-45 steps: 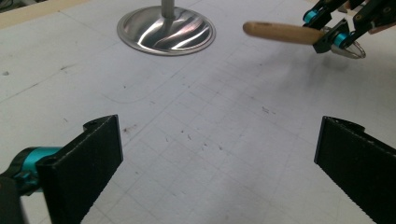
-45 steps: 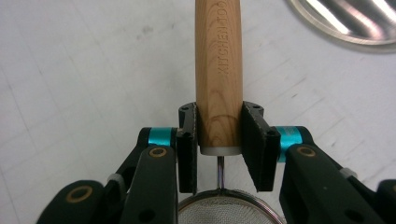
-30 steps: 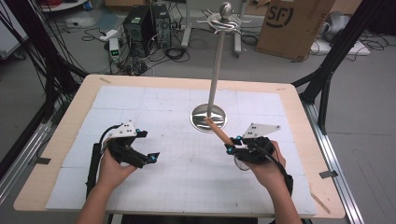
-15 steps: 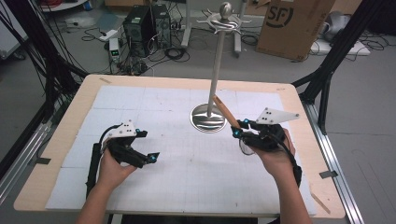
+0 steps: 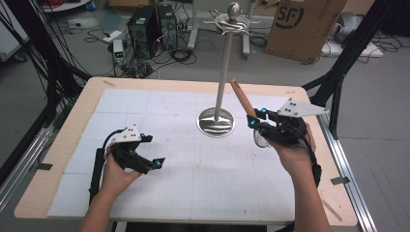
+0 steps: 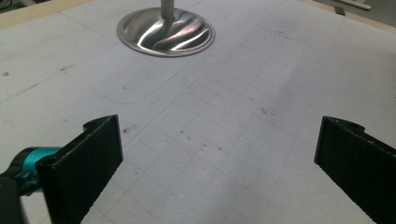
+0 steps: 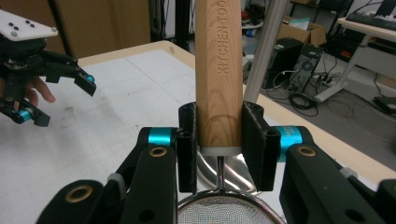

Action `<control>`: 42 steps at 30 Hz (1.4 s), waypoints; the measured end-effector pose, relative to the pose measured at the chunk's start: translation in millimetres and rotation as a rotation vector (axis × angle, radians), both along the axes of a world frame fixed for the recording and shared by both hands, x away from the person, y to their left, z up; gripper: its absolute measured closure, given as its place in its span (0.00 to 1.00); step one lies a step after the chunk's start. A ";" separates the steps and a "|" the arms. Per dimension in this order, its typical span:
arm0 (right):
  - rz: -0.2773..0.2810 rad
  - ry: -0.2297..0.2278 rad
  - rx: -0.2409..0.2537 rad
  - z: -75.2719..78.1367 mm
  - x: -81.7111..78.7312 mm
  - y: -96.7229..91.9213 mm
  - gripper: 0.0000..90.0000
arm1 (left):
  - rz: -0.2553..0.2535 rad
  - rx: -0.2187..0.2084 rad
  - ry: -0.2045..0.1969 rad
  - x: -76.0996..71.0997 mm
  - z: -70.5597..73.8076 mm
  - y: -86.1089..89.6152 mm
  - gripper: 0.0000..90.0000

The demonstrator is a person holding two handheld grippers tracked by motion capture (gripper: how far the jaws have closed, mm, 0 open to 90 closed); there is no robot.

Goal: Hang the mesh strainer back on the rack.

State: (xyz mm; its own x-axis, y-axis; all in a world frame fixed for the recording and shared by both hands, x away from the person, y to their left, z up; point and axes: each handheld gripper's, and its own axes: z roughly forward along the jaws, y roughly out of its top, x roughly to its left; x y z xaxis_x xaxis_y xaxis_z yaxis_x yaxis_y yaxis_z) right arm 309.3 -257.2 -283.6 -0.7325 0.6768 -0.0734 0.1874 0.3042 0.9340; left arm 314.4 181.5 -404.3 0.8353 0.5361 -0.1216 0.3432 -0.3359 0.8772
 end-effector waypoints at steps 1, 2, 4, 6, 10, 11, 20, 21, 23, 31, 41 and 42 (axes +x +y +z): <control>-0.001 -0.007 -0.003 1.8 0.9 -0.9 0.76 | 0.000 -0.001 0.000 0.0 0.1 0.0 0.02; -0.001 -0.008 -0.001 3.7 1.3 -1.6 0.76 | 0.001 0.001 -0.003 0.1 0.1 0.2 0.02; -0.006 -0.008 0.008 7.4 1.9 -2.8 0.76 | 0.002 0.000 -0.003 0.1 0.0 0.2 0.02; -0.004 -0.018 0.004 11.1 3.3 -4.9 0.76 | -0.001 0.003 0.000 0.2 0.0 0.5 0.02; -0.009 -0.027 0.014 19.2 5.5 -8.3 0.76 | -0.001 0.004 -0.002 0.3 0.2 0.7 0.02; -0.014 -0.028 0.012 21.6 5.9 -9.1 0.76 | -0.002 0.006 -0.003 0.4 0.2 0.9 0.02; -0.034 -0.052 0.020 41.0 12.3 -16.9 0.76 | -0.002 0.002 0.000 0.3 -0.2 0.4 0.02; -0.038 -0.057 0.017 42.9 13.2 -17.6 0.76 | -0.003 0.005 0.000 0.2 -0.1 0.6 0.02; -0.043 -0.059 0.018 46.8 14.2 -18.4 0.76 | -0.002 0.002 -0.001 0.2 -0.1 0.4 0.02; -0.060 -0.086 0.009 62.8 19.5 -21.7 0.76 | -0.004 0.005 -0.001 0.4 -0.2 0.8 0.02; -0.062 -0.097 0.005 81.6 26.8 -22.2 0.76 | 0.000 0.002 0.000 0.2 -0.3 1.0 0.02; -0.059 -0.099 0.001 83.4 28.0 -21.9 0.76 | 0.001 0.002 0.000 0.2 -0.3 1.1 0.02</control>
State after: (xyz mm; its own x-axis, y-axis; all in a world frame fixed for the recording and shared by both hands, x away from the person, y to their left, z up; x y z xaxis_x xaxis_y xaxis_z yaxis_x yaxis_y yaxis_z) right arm 337.3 -279.1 -200.2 -0.6803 0.7189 -0.1427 0.1123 0.2947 0.9490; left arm 314.6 182.6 -404.6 0.8351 0.5368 -0.1204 0.3432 -0.3373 0.8766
